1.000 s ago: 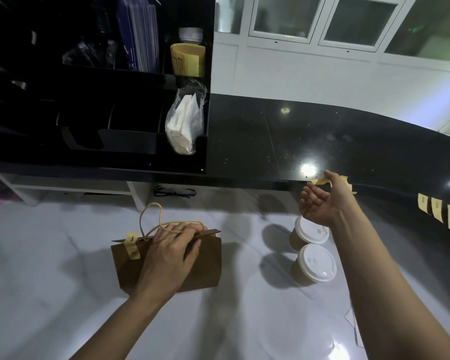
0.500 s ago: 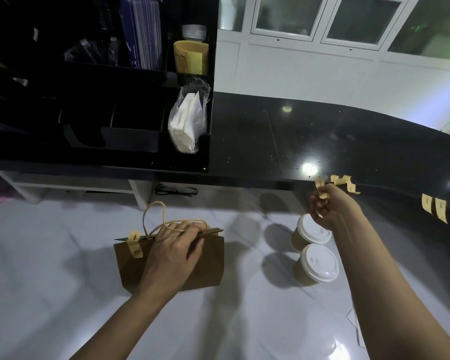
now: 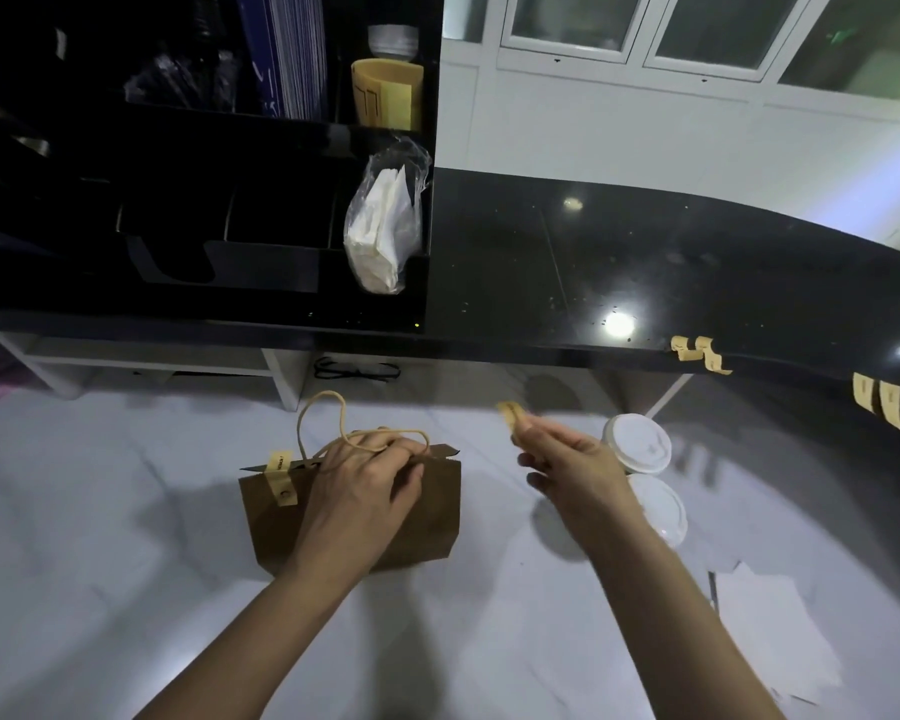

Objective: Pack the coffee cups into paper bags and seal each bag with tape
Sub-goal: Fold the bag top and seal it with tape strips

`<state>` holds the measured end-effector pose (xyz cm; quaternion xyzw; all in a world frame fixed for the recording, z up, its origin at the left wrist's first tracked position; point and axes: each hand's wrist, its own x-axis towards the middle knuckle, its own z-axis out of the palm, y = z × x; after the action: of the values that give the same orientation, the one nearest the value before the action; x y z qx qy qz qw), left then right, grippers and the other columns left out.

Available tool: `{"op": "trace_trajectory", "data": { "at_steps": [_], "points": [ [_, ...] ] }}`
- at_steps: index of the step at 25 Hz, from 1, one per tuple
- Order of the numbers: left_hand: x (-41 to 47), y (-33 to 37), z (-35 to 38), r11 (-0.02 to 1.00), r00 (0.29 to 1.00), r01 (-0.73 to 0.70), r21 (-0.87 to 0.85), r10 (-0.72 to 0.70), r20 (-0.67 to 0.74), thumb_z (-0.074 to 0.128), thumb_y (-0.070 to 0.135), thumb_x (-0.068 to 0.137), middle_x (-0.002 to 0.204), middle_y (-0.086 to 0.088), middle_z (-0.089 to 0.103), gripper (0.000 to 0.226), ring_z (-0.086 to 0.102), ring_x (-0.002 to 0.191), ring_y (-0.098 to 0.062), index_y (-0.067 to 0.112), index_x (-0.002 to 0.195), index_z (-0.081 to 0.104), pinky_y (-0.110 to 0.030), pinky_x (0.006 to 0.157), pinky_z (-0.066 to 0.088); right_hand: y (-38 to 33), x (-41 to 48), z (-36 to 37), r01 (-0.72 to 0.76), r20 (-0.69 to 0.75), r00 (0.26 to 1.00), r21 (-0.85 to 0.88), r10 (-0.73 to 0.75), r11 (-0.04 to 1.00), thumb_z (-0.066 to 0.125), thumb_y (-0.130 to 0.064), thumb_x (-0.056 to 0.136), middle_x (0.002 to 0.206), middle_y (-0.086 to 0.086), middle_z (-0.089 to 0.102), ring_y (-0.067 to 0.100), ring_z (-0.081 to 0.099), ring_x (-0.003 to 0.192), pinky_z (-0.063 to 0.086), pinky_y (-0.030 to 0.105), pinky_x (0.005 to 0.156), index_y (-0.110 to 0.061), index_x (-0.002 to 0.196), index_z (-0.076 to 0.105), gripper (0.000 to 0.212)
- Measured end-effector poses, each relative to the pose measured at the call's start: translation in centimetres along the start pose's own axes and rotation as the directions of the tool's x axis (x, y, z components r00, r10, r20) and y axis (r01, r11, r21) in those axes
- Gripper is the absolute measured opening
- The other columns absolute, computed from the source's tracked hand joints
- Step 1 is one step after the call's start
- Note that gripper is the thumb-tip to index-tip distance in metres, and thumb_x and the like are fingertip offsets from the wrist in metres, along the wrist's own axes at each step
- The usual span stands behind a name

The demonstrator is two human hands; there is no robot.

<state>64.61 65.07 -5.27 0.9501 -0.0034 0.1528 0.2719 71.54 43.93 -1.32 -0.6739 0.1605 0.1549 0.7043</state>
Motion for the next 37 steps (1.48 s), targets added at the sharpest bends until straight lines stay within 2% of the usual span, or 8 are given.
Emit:
{"op": "trace_trajectory", "data": {
  "at_steps": [5, 8, 15, 22, 26, 29, 33, 37],
  "points": [
    [0.3, 0.2, 0.0, 1.0, 1.0, 0.011, 0.024, -0.012, 0.014, 0.066, 0.022, 0.092, 0.107, 0.009, 0.064, 0.011, 0.056, 0.104, -0.016, 0.025, 0.103, 0.065, -0.035, 0.091, 0.046, 1.4, -3.5, 3.7, 0.1, 0.049, 0.994, -0.01, -0.099, 0.995, 0.076, -0.008, 0.089, 0.082, 0.015, 0.076, 0.011, 0.064, 0.062, 0.051, 0.024, 0.059, -0.018, 0.113, 0.07, 0.027],
    [0.4, 0.4, 0.0, 0.999, 1.0, 0.021, 0.04, -0.022, 0.013, 0.067, 0.021, 0.092, 0.107, 0.008, 0.064, 0.014, 0.054, 0.103, -0.016, 0.025, 0.105, 0.064, -0.032, 0.09, 0.044, 2.6, -4.5, 5.5, 0.098, -0.002, 0.995, 0.066, -0.099, 0.993, 0.076, -0.004, 0.087, 0.081, 0.022, 0.075, 0.017, 0.064, 0.063, 0.05, 0.026, 0.059, -0.005, 0.107, 0.065, 0.024],
    [0.0, 0.3, -0.3, 0.991, 0.997, 0.071, -0.11, -0.072, -0.01, 0.068, 0.025, 0.089, 0.104, 0.007, 0.065, 0.017, 0.057, 0.101, -0.015, 0.028, 0.103, 0.058, -0.032, 0.085, 0.05, 4.7, -4.2, 7.5, 0.058, -0.09, 0.995, 0.217, -0.04, 0.974, 0.076, -0.002, 0.086, 0.074, 0.015, 0.072, 0.021, 0.069, 0.066, 0.05, 0.026, 0.059, -0.01, 0.086, 0.051, 0.027],
    [-0.1, 0.0, -0.3, 0.999, 0.999, -0.034, -0.017, 0.034, -0.014, 0.071, 0.014, 0.09, 0.105, 0.007, 0.07, 0.021, 0.06, 0.099, -0.016, 0.024, 0.108, 0.068, -0.033, 0.092, 0.043, 5.7, -3.9, 8.1, 0.082, -0.126, 0.99, 0.187, -0.058, 0.979, 0.08, -0.006, 0.084, 0.068, 0.012, 0.069, 0.019, 0.063, 0.061, 0.048, 0.025, 0.059, -0.012, 0.079, 0.046, 0.035],
    [0.4, -0.4, -0.4, 0.999, 0.999, -0.035, -0.015, 0.035, 0.032, 0.06, 0.025, 0.095, 0.111, 0.009, 0.069, 0.019, 0.059, 0.104, -0.015, 0.026, 0.111, 0.07, -0.035, 0.095, 0.043, 6.0, -3.6, 8.3, 0.103, -0.147, 0.986, 0.173, -0.078, 0.98, 0.079, -0.005, 0.085, 0.066, 0.011, 0.067, 0.018, 0.06, 0.059, 0.047, 0.023, 0.059, -0.012, 0.077, 0.045, 0.035],
    [0.8, -0.3, -0.5, 1.0, 0.997, -0.021, 0.009, 0.02, 0.076, 0.053, 0.033, 0.094, 0.111, 0.01, 0.068, 0.024, 0.058, 0.104, -0.016, 0.027, 0.108, 0.072, -0.033, 0.096, 0.04, 6.2, -3.5, 8.2, 0.142, -0.152, 0.981, 0.116, -0.124, 0.983, 0.079, -0.008, 0.085, 0.064, 0.009, 0.065, 0.018, 0.061, 0.057, 0.048, 0.025, 0.058, -0.011, 0.078, 0.047, 0.033],
    [1.0, -0.3, -0.6, 1.0, 0.993, -0.004, 0.015, 0.003, 0.118, 0.06, 0.029, 0.097, 0.112, 0.009, 0.064, 0.018, 0.055, 0.106, -0.016, 0.027, 0.111, 0.07, -0.036, 0.097, 0.043, 6.8, -3.1, 7.5, 0.182, -0.145, 0.969, -0.127, -0.2, 0.975, 0.085, -0.028, 0.081, 0.066, 0.002, 0.068, 0.022, 0.067, 0.061, 0.05, 0.037, 0.063, -0.017, 0.081, 0.054, 0.033],
    [1.0, -0.2, -0.7, 1.0, 0.988, 0.02, 0.022, -0.023, 0.151, 0.055, 0.032, 0.099, 0.12, 0.012, 0.06, 0.025, 0.05, 0.114, -0.012, 0.028, 0.12, 0.067, -0.034, 0.103, 0.039, 7.9, -3.2, 6.6, 0.183, -0.143, 0.961, -0.321, -0.238, 0.929, 0.084, -0.032, 0.08, 0.067, -0.002, 0.066, 0.01, 0.061, 0.06, 0.047, 0.032, 0.059, -0.025, 0.086, 0.055, 0.03]
  ]
}}
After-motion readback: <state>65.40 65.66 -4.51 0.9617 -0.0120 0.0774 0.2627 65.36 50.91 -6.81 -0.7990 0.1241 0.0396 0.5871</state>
